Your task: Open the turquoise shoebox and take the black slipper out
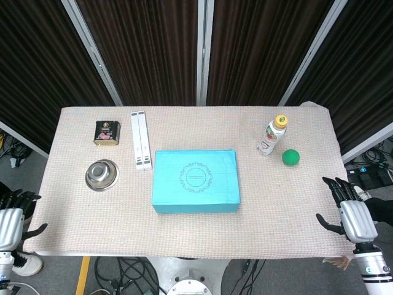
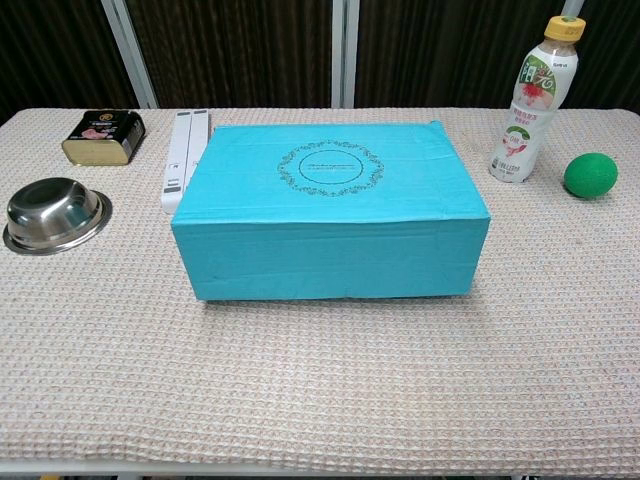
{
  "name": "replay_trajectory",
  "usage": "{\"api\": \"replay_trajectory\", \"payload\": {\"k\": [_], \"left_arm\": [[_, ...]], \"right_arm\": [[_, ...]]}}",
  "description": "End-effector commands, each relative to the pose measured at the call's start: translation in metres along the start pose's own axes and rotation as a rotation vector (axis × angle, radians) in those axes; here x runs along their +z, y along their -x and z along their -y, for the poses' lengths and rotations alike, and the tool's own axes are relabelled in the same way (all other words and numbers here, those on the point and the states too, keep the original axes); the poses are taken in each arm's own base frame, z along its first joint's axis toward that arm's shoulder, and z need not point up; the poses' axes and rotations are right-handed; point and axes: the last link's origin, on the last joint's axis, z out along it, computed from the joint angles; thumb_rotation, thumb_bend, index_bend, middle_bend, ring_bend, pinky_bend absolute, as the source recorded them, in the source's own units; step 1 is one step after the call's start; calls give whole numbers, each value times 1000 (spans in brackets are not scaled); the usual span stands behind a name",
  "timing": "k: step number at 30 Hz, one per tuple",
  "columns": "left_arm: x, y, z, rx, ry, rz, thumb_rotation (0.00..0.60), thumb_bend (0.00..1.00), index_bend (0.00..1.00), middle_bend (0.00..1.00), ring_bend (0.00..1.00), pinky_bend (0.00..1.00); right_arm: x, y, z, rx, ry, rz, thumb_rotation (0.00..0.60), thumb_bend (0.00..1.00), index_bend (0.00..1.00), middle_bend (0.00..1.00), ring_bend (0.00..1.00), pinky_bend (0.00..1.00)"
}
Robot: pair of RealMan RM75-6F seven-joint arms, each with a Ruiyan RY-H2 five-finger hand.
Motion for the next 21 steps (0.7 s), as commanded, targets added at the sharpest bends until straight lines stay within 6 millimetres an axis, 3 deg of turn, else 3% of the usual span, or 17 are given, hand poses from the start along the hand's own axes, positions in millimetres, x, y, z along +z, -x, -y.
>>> {"api": "replay_trajectory", "payload": {"k": [1,12,15,21], "left_arm": [[0,1,1,0,-3,4,600,17,310,245,127,134],[2,2,2,-6,-4,9,600,16,310,245,127,134],[2,2,0,-6,2,14,600,16,310,245,127,134],[0,0,0,-14,-3,13,600,16,310,245,127,134]], "right_arm": [[2,0,2,-8,-12,0,600,169,48,97,0,49],[13,0,11,-43,-87,-35,600,169,48,104,0,49],[37,3,22,-128,-174,-49,600,166,48,111,0,49],[110,27,60,-208,-347,-15,600,89,48,119,0,49]]}}
